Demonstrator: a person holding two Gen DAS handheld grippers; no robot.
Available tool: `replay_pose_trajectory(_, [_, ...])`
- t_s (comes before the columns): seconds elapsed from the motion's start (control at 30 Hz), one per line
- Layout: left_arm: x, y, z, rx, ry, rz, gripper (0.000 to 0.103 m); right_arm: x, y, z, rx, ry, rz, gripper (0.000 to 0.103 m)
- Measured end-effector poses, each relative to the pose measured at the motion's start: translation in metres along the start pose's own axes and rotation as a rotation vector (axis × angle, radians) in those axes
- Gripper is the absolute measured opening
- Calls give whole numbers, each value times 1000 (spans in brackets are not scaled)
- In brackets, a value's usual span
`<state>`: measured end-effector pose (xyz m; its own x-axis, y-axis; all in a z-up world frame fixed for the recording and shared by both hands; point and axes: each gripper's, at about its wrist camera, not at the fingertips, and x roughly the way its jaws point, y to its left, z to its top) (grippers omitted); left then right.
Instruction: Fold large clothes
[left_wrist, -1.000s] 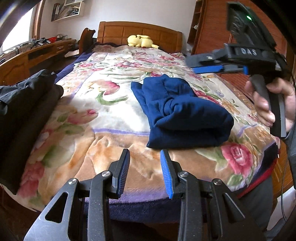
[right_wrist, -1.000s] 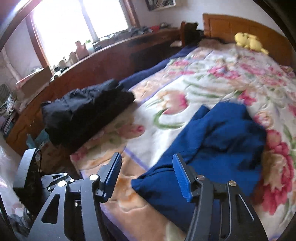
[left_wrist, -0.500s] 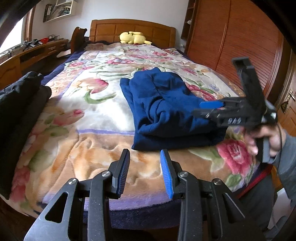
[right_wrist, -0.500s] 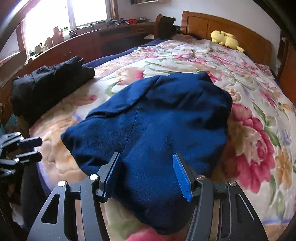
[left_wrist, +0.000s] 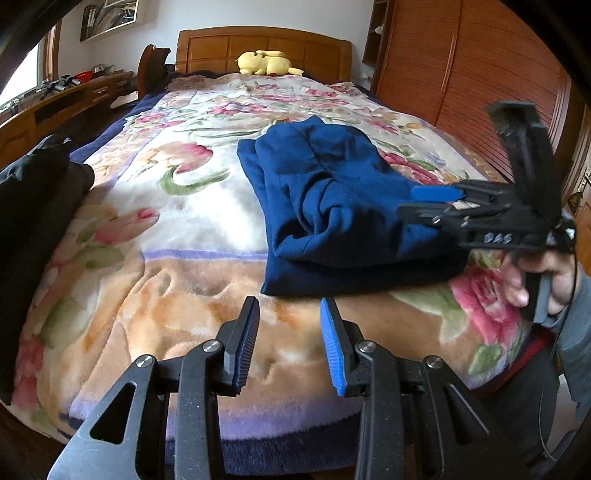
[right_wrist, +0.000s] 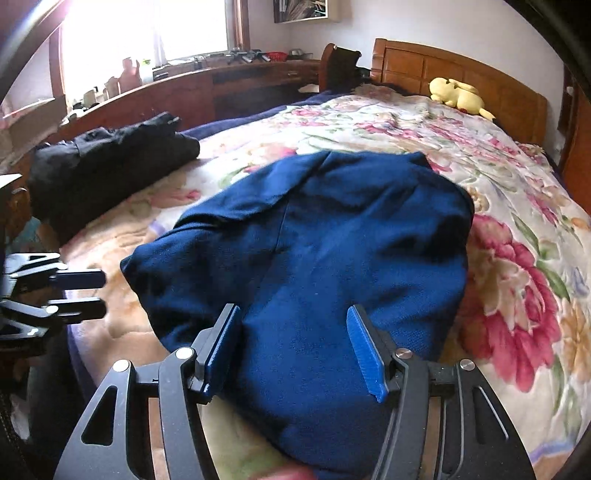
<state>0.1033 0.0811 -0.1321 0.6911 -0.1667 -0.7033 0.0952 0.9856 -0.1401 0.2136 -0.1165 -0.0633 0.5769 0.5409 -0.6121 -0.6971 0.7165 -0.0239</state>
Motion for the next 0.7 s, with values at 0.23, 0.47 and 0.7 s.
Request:
replay_pose_trajectory(0.23, [20, 5, 13, -18, 2, 12, 35, 17, -63, 16, 45, -25, -94, 62])
replay_pose_trajectory(0.47, [39, 6, 14, -18, 43, 43, 35, 74, -132, 53, 159, -35, -116, 65])
replay_pose_trajectory(0.7, [50, 4, 12, -16, 71, 73, 35, 132, -144, 68, 100, 3, -181, 71])
